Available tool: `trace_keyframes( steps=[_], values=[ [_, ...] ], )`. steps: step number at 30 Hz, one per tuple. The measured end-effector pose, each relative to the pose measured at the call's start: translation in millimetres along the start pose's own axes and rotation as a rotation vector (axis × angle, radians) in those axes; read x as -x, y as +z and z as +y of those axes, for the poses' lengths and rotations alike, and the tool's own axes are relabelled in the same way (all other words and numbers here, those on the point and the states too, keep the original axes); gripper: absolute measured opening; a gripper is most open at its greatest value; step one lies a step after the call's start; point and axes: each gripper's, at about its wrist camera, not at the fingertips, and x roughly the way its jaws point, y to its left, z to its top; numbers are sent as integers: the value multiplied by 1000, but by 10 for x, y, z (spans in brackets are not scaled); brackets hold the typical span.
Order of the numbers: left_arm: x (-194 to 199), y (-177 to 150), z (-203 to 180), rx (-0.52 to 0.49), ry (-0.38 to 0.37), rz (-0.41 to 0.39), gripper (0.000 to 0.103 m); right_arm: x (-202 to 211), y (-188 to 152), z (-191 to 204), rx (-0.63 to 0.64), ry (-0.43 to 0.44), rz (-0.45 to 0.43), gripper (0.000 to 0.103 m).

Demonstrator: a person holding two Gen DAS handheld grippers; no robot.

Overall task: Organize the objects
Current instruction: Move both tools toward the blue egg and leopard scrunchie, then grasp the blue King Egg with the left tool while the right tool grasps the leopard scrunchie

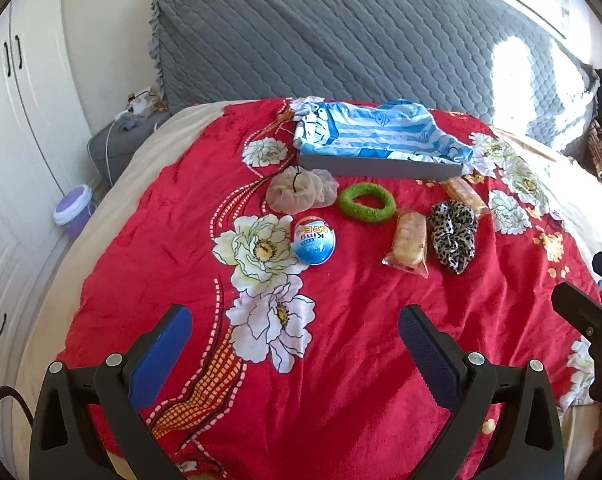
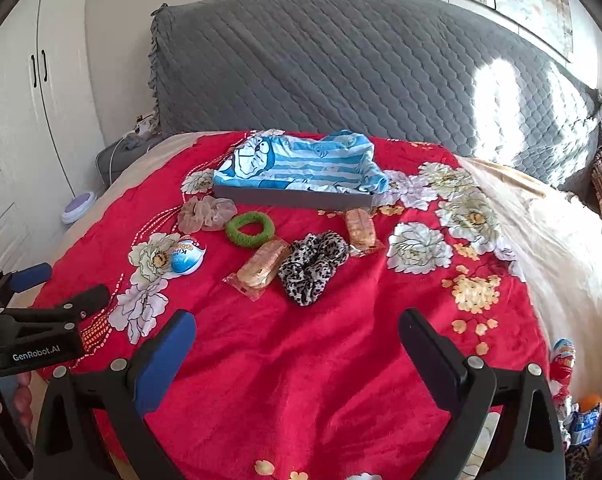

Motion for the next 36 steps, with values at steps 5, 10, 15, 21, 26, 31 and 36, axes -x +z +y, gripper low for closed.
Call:
trace_keyframes(
  steps=[5, 10, 15, 21, 26, 31, 36],
  values=[
    [-129, 33, -13, -2, -14, 7, 103, -135, 21, 12, 0, -8, 7, 102],
    [-274, 72, -27, -11, -24, 13, 103, -307, 67, -19, -35, -25, 21, 102],
    [-433, 134, -11, -2, -36, 18, 103, -481, 112, -55, -56, -28, 32, 102],
    [-649, 142, -23, -5, -42, 38, 103, -681, 136, -63, -107, -71, 35, 102],
    [-857, 174, -5, 3, -55, 59, 103, -880, 156, -108, -123, -78, 50, 102],
    [-1053, 276, -7, -9, -58, 63, 103, -1112, 189, -174, -153, -82, 65, 102],
    [-1211, 341, -39, -31, -64, 66, 103, -1285, 230, -258, -172, -100, 80, 102]
  ],
)
